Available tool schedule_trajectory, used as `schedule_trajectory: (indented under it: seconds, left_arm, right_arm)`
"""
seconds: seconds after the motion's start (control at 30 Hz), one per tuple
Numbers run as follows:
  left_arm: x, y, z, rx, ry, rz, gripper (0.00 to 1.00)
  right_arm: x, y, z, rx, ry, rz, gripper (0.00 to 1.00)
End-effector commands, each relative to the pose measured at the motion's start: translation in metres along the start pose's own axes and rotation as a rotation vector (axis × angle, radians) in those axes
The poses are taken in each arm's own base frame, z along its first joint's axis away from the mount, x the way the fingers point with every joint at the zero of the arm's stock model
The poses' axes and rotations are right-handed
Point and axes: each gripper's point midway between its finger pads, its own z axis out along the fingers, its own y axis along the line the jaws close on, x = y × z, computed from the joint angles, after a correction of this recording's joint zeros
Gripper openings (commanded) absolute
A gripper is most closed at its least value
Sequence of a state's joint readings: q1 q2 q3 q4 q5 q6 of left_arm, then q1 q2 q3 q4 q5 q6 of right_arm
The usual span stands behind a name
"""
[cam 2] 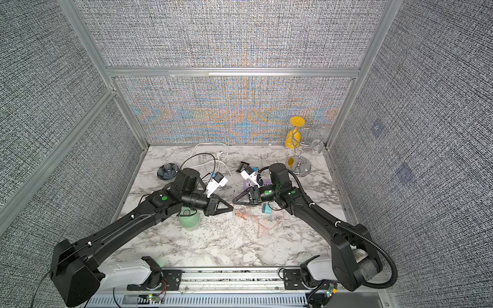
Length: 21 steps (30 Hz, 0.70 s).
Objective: Charge the cordless meat grinders
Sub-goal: Pick up the charging cable from the center of the board.
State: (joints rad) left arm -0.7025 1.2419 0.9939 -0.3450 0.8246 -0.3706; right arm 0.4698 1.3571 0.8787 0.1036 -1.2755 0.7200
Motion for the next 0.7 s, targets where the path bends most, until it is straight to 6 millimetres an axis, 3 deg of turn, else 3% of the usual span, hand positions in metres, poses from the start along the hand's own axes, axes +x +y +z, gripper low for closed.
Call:
schedule_trajectory:
  seconds: [0.0,0.57,0.67]
  left_arm:
    - [-0.0049,-0.005,-0.0011,0.026,-0.018,0.023,0.0]
    - [-0.0044,-0.0074,-0.0022,0.049,-0.015,0.013,0.0]
    - [-0.004,-0.0058,-0.0027,0.044,-0.014,0.01,0.02]
  right_arm:
    - [0.004,0.0097,0.0025,-0.031,0.032,-0.019,0.26]
    - [0.0069,0.0106,0.008,-0.016,0.052,-0.017,0.0]
    - [0.0062,0.0089,0.0083,-0.011,0.05,-0.012,0.0]
